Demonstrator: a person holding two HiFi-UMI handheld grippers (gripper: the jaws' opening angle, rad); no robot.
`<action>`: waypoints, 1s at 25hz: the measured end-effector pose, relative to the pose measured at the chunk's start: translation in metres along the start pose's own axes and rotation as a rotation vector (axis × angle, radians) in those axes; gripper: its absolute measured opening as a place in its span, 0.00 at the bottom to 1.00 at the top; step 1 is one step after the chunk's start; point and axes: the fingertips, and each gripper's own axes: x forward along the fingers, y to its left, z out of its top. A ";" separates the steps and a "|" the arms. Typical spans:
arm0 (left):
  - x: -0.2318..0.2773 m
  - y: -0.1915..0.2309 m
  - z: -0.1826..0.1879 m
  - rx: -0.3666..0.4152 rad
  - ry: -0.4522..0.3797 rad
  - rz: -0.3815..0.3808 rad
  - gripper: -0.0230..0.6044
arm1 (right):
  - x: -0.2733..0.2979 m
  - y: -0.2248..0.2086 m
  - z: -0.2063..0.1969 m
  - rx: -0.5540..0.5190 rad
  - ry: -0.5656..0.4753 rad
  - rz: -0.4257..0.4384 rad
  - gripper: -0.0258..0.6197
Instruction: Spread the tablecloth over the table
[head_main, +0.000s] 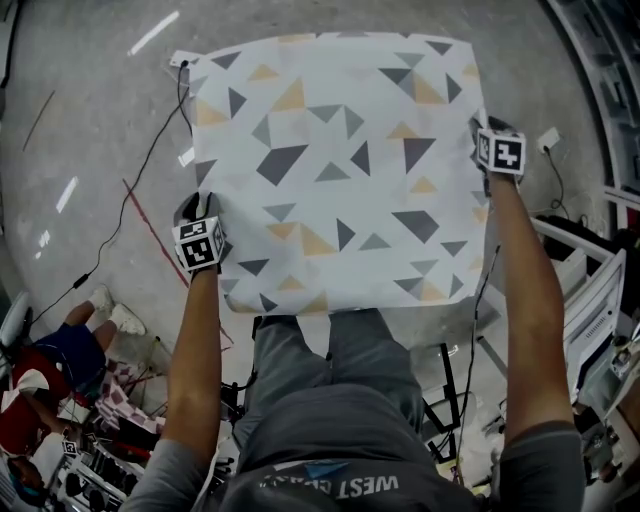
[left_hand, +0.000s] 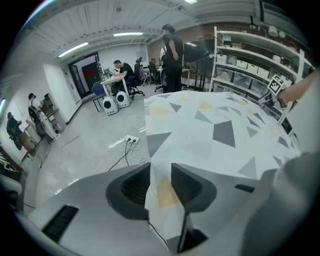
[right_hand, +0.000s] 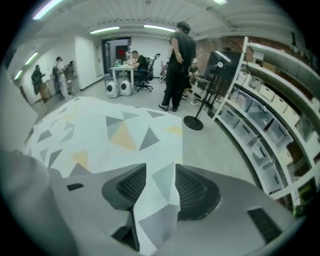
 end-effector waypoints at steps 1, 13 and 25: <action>0.000 -0.001 -0.002 0.006 0.002 -0.001 0.21 | -0.005 0.012 -0.002 -0.049 -0.009 -0.005 0.34; -0.026 -0.011 0.039 0.227 -0.101 -0.029 0.22 | -0.042 0.073 -0.011 -0.100 -0.057 -0.011 0.28; -0.127 0.000 0.116 0.288 -0.350 -0.105 0.21 | -0.164 0.138 0.053 0.031 -0.314 0.051 0.08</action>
